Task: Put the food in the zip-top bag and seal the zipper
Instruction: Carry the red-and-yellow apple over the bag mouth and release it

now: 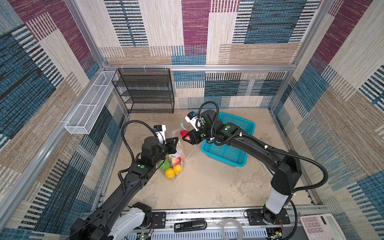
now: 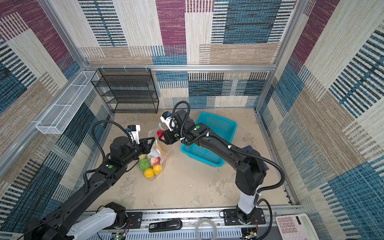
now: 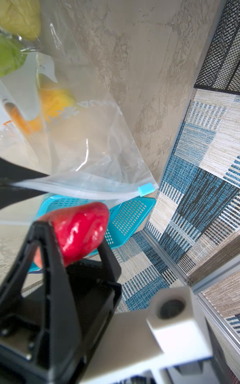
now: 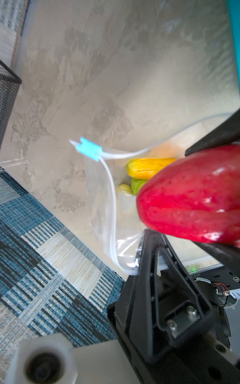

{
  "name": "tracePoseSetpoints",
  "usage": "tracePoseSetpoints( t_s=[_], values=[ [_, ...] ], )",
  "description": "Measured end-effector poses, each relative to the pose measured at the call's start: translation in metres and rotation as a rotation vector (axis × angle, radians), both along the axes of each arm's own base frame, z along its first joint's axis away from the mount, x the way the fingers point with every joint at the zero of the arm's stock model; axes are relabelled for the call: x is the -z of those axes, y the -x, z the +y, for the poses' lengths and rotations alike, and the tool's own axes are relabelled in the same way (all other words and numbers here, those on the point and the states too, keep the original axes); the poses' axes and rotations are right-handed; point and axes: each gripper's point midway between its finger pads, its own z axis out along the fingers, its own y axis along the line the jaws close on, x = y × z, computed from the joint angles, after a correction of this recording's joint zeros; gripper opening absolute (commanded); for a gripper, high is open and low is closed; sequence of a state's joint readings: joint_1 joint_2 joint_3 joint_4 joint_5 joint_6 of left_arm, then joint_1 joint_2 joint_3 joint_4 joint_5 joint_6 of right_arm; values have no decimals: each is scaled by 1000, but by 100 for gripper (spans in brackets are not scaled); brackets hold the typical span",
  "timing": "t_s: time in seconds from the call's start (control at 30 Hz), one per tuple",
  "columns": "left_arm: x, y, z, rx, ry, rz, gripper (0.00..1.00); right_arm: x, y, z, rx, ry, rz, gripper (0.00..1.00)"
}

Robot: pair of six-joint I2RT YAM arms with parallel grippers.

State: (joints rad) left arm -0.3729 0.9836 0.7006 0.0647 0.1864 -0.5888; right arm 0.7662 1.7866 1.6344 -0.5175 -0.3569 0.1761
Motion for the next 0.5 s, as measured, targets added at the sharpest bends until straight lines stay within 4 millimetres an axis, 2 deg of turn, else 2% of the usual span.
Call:
tracePoseSetpoints(
  t_s=[0.07, 0.23, 0.37, 0.5],
  values=[
    [0, 1, 0, -3, 7, 5, 0, 12, 3, 8, -10, 17, 10, 41],
    [1, 1, 0, -4, 9, 13, 0, 44, -8, 13, 41, 93, 9, 42],
    [4, 1, 1, -4, 8, 19, 0, 56, -20, 24, 71, 122, -12, 44],
    [7, 2, 1, -5, 8, 27, 0, 69, -26, 31, 86, 150, -20, 52]
  ],
)
